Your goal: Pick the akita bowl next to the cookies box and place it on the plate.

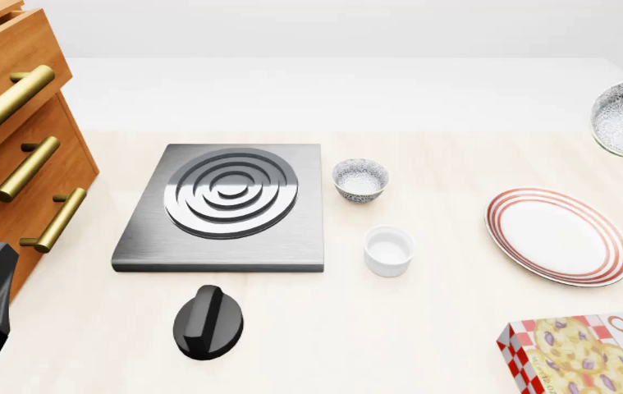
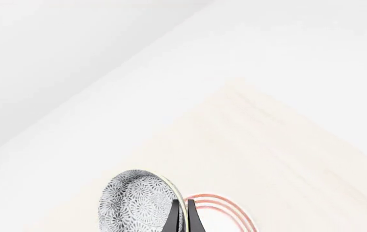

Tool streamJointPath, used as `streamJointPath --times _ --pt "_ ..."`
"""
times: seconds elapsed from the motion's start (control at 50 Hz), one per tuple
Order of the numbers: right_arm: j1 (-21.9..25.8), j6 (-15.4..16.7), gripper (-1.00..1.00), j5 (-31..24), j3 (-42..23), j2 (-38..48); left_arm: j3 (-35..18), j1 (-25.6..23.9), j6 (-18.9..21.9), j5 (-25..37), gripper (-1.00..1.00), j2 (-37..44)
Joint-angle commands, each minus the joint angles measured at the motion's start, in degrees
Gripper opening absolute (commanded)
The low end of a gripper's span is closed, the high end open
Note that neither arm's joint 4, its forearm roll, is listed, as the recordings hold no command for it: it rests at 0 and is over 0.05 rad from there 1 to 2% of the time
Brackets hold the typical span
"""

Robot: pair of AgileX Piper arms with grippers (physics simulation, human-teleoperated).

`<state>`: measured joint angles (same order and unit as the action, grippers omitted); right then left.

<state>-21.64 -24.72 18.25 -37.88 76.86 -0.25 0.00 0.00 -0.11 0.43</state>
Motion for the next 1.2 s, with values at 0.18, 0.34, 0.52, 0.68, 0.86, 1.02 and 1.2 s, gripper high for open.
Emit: streamJointPath --times 0.18,0.34,0.52,0.68,0.86,1.02,1.2 --pt "6.0 -3.3 -1.00 11.3 3.7 12.0 0.0 0.0 0.0 0.0 1.00 0.0" --pt "7.0 -3.5 -1.00 14.6 4.4 16.3 0.0 0.0 0.0 0.0 1.00 0.0" --pt "8.1 -1.7 -1.00 17.3 4.5 21.7 0.0 0.0 0.0 0.0 1.00 0.0" --pt "7.9 -0.3 -1.00 18.6 4.7 23.9 0.0 0.0 0.0 0.0 1.00 0.0" --pt "6.8 1.1 -1.00 18.9 4.2 25.3 0.0 0.0 0.0 0.0 1.00 0.0" --pt "4.8 4.2 -1.00 18.6 2.6 28.1 0.0 0.0 0.0 0.0 1.00 0.0" --pt "3.5 5.8 -1.00 18.2 1.9 29.4 0.0 0.0 0.0 0.0 1.00 0.0"
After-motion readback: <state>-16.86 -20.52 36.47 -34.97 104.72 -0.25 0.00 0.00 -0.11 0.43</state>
